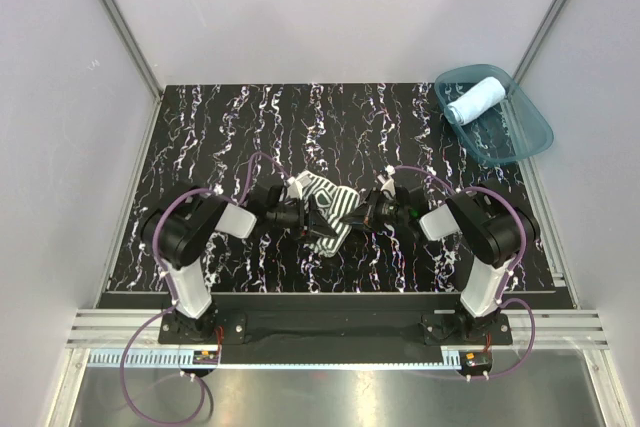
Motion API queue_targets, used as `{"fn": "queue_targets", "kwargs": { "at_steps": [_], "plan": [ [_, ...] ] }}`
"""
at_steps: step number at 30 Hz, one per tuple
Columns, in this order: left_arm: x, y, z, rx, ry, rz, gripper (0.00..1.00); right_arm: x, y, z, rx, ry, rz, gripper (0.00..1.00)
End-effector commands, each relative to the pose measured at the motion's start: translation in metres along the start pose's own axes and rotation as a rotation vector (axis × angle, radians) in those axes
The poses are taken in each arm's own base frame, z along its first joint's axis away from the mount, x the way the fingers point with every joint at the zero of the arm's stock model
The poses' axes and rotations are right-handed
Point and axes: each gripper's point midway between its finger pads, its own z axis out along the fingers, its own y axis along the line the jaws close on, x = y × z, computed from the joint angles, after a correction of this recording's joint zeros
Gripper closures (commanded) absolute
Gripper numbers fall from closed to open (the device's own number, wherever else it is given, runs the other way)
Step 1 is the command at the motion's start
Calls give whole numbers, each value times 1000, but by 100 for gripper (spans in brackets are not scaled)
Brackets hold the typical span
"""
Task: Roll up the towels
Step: Roll the towel
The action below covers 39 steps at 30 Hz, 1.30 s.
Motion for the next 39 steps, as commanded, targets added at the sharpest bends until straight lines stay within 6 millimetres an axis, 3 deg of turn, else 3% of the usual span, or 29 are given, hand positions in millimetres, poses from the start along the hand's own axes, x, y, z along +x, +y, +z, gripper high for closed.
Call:
{"fn": "queue_targets", "kwargs": {
  "at_steps": [1,4,5,6,7,9,12,16,17,19,23,32,39],
  "plan": [
    [-14,18,-9,-198,-57,75,42,2,-6,6,45,2,3,94],
    [-22,7,-22,-263,-89,138,35,5,-14,2,114,12,23,96],
    [-18,9,-27,-298,-78,140,22,1,-10,1,125,6,19,96],
    [-20,7,-30,-318,-85,156,19,7,-20,-3,181,27,53,96],
    [-32,-4,-35,-342,-140,212,18,7,-23,-4,213,25,49,96],
    [-30,-2,-44,-434,-147,255,16,7,-26,-9,274,32,57,98],
    [-29,-24,-47,-467,-154,358,8,8,-24,-15,321,44,46,98],
    [-32,-47,-49,-597,-240,547,8,6,-22,-19,363,46,37,98],
    [-20,-58,-41,-604,-225,622,8,3,-19,-19,364,44,33,98],
    [-23,-66,-46,-679,-300,695,9,6,-23,-23,399,51,43,99],
    [-1,-83,-29,-714,-305,837,11,6,-23,-22,423,67,51,98],
    [11,-66,8,-809,-259,927,13,9,-20,-24,447,85,63,98],
    [8,-33,23,-882,-223,929,16,11,-15,-25,433,99,68,99]
  ]
}}
